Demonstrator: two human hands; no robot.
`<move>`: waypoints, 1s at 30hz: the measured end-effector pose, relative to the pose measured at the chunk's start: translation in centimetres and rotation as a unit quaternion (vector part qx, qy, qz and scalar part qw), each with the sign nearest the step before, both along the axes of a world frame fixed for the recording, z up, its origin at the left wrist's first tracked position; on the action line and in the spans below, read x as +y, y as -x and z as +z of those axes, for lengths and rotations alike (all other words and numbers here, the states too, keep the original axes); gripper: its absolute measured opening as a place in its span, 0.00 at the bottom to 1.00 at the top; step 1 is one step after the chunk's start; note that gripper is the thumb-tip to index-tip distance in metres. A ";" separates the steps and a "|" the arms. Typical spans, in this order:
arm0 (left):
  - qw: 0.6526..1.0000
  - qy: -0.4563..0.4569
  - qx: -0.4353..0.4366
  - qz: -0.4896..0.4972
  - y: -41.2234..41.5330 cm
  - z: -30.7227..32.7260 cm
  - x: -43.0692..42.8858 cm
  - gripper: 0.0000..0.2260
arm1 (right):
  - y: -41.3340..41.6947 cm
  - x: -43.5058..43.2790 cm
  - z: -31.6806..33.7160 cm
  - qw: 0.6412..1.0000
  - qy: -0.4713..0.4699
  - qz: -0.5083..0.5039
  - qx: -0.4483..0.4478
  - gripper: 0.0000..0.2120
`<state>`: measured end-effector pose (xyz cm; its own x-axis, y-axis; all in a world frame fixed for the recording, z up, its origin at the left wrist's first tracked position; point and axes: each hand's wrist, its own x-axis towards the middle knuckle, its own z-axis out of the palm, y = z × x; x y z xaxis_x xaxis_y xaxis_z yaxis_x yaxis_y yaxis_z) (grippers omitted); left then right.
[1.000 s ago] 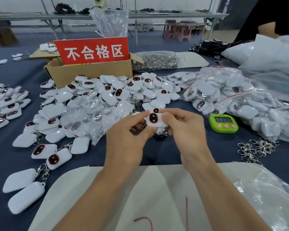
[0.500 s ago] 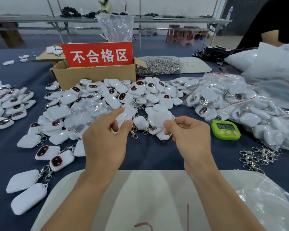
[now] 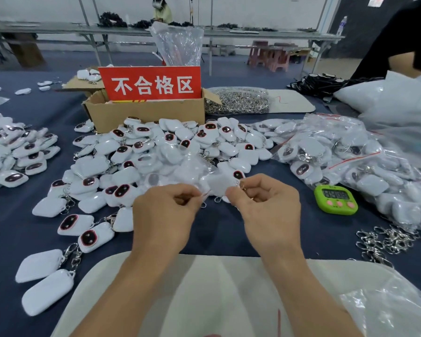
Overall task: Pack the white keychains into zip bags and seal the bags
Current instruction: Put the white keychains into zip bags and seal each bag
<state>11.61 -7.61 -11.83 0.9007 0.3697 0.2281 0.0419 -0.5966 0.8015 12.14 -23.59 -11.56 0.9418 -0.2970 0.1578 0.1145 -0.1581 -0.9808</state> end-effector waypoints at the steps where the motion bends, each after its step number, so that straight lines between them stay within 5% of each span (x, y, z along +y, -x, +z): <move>1: 1.000 0.014 0.000 -0.013 0.1 -0.2 -0.4 0.08 | 0.1 0.3 0.0 1.000 0.006 0.009 0.000 0.08; 9: 0.981 0.169 -0.005 -0.100 -0.3 -0.3 -0.8 0.08 | -0.1 0.4 -0.5 0.990 0.117 -0.056 0.053 0.09; 14: 0.985 0.141 -0.067 -0.072 -0.3 -0.4 -1.7 0.03 | 0.3 0.8 -0.6 0.983 0.179 0.008 0.027 0.10; 23: 0.995 0.058 -0.043 -0.072 -0.1 -0.9 -1.9 0.07 | 0.5 0.9 0.5 0.987 -0.157 0.009 0.018 0.07; 30: 0.994 0.104 -0.021 -0.041 -0.3 -0.9 -2.2 0.10 | 0.3 1.3 -0.5 0.994 0.082 -0.042 0.063 0.09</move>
